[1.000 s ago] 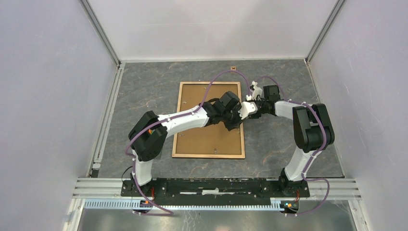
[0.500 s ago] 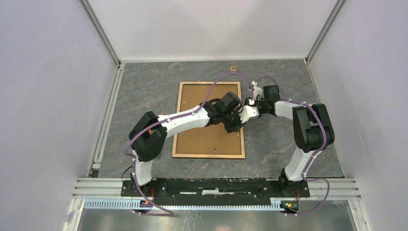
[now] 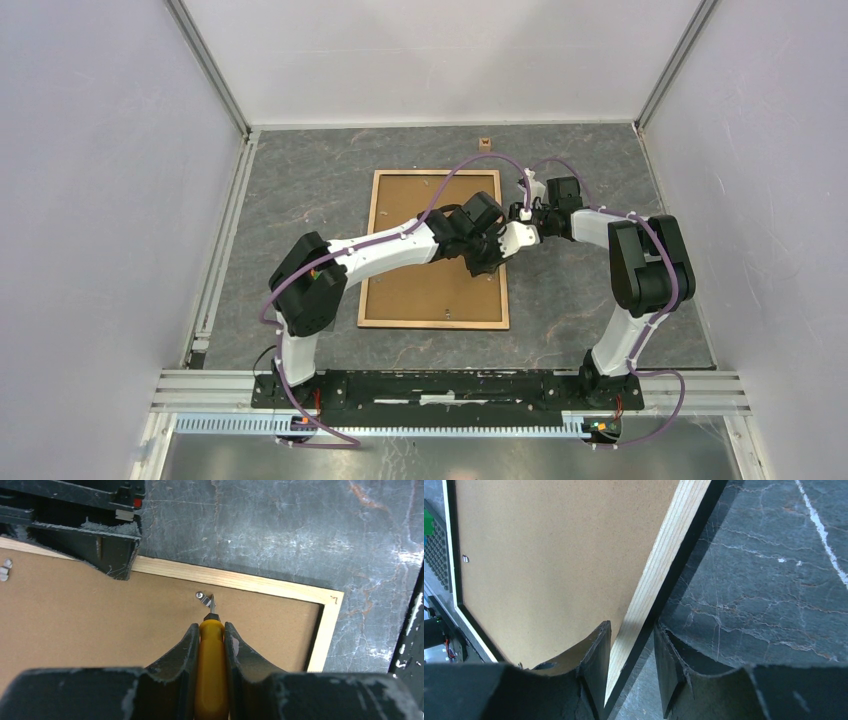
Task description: Take the photo out of the frame
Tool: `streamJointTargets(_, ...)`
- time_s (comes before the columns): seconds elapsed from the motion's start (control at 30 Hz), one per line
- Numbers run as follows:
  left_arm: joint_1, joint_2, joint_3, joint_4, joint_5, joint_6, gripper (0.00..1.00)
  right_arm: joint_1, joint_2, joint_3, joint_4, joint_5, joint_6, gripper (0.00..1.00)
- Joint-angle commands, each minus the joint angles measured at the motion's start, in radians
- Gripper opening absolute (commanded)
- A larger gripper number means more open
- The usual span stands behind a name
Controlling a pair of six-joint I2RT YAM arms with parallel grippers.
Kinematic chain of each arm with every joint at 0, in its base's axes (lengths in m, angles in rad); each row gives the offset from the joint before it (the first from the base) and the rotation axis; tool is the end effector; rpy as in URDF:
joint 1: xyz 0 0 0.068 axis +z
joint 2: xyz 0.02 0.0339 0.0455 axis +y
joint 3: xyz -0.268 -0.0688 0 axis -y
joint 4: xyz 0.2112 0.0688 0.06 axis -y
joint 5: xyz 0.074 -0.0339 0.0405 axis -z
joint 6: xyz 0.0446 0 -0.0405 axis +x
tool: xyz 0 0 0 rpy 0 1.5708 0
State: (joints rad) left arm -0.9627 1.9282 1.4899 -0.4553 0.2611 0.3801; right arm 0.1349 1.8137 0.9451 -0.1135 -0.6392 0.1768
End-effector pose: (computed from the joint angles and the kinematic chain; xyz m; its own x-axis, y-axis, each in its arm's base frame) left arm 0.2213 -0.3380 0.2380 -0.0850 0.7495 -0.6565 0.9873 0.1520 0.0457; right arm 0.3211 0.0704 0.1598 -0.8880 0.0219 -0.4594 -0.2844 0.7587 0.5861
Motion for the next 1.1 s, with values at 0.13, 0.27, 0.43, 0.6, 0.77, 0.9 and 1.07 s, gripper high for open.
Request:
streamJointTargets(0.13,-0.002,-0.001,0.016,-0.012,-0.106,0.011,0.02,0.001,0.024,-0.002,-0.024,0.068,-0.029,0.43)
streamJointTargets(0.27,-0.002,-0.003,0.013,-0.015,-0.105,0.012,0.02,0.000,0.024,-0.003,-0.023,0.067,-0.029,0.43)
streamJointTargets(0.43,-0.002,-0.015,0.009,-0.026,-0.092,0.020,0.02,0.000,0.021,-0.003,-0.023,0.066,-0.029,0.43)
streamJointTargets(0.6,-0.001,-0.057,-0.008,-0.036,-0.076,0.022,0.02,-0.001,-0.017,0.002,-0.036,0.056,-0.043,0.44)
streamJointTargets(0.77,0.028,-0.115,0.002,-0.061,0.007,-0.045,0.02,-0.006,-0.068,0.062,-0.070,0.005,-0.085,0.49)
streamJointTargets(0.9,0.079,-0.144,0.050,-0.125,0.113,-0.107,0.02,-0.029,-0.107,0.155,-0.157,-0.100,-0.202,0.54)
streamJointTargets(1.07,0.203,-0.166,0.119,-0.206,0.283,-0.268,0.02,-0.082,-0.258,0.153,-0.179,-0.264,-0.366,0.63)
